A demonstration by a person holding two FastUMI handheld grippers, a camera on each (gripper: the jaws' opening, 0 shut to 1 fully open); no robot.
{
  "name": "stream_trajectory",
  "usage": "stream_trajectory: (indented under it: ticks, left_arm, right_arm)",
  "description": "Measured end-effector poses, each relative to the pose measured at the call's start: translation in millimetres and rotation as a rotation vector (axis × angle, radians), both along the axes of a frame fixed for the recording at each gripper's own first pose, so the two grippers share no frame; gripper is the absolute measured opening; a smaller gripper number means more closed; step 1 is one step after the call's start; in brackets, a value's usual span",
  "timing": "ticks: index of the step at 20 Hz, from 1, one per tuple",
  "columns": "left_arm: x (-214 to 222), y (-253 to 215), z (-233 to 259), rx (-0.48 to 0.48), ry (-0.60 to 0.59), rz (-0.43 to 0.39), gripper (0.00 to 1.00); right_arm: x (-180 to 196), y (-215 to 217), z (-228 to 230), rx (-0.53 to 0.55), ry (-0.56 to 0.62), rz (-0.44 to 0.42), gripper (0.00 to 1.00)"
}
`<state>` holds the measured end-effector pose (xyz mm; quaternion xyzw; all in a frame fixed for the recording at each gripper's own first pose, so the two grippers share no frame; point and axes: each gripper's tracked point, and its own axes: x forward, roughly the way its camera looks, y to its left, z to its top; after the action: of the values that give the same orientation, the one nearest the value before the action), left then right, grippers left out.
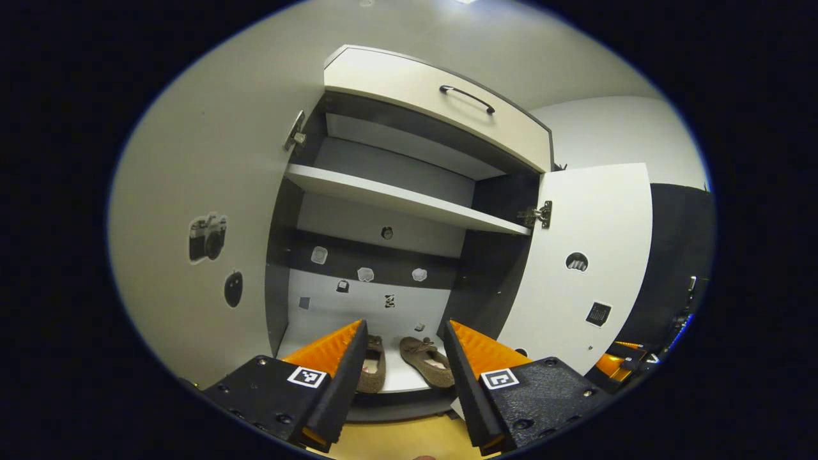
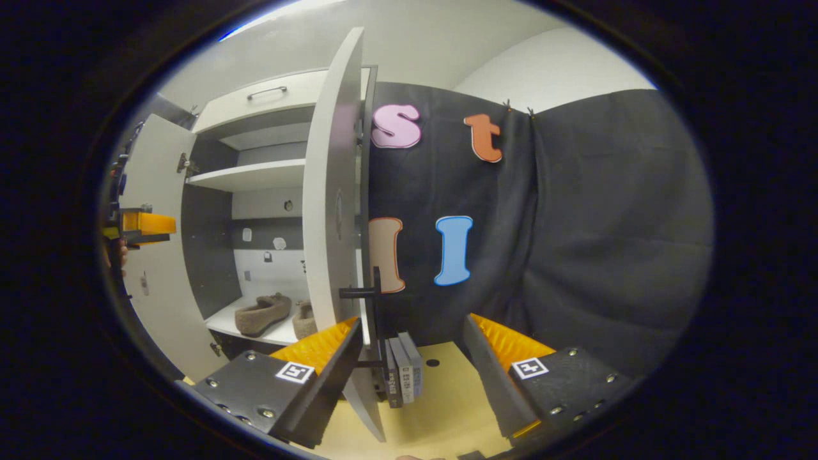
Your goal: Grab one shoe with the right hand and put it into the shoe cabinet, grab the other shoe with the left hand and put it into the shoe cabinet; then close the right door with the right hand and the left door with the left hand.
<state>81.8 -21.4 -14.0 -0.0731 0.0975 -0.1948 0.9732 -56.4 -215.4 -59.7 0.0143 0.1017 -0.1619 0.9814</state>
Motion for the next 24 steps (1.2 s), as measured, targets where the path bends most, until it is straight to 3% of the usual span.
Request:
stream_trajectory:
  ticks: [5,6,12,17,22,23,24]
  left_arm:
    - [-17,-1,5,-0.003,0.001,0.012,0.73]
    - [-21,0,5,-0.007,0.0,0.017,0.73]
    - [-32,8,-2,0.023,0.018,0.041,0.73]
    - [-34,18,-15,0.065,0.031,0.066,0.73]
    - [-64,21,-1,0.088,0.03,0.066,0.73]
    - [-66,20,0,0.093,0.029,0.065,0.73]
    - [-66,20,0,0.099,0.028,0.066,0.73]
  right_arm:
    - [13,25,0,0.021,0.001,0.113,0.93]
    - [17,33,-1,0.031,0.003,0.145,0.96]
    - [41,86,0,0.068,-0.003,0.314,0.96]
    - [64,96,-7,0.08,-0.007,0.348,0.96]
    - [76,112,-13,0.127,-0.003,0.416,0.96]
    - [81,118,-14,0.127,0.001,0.432,0.93]
    - [85,124,-14,0.125,0.003,0.447,0.96]
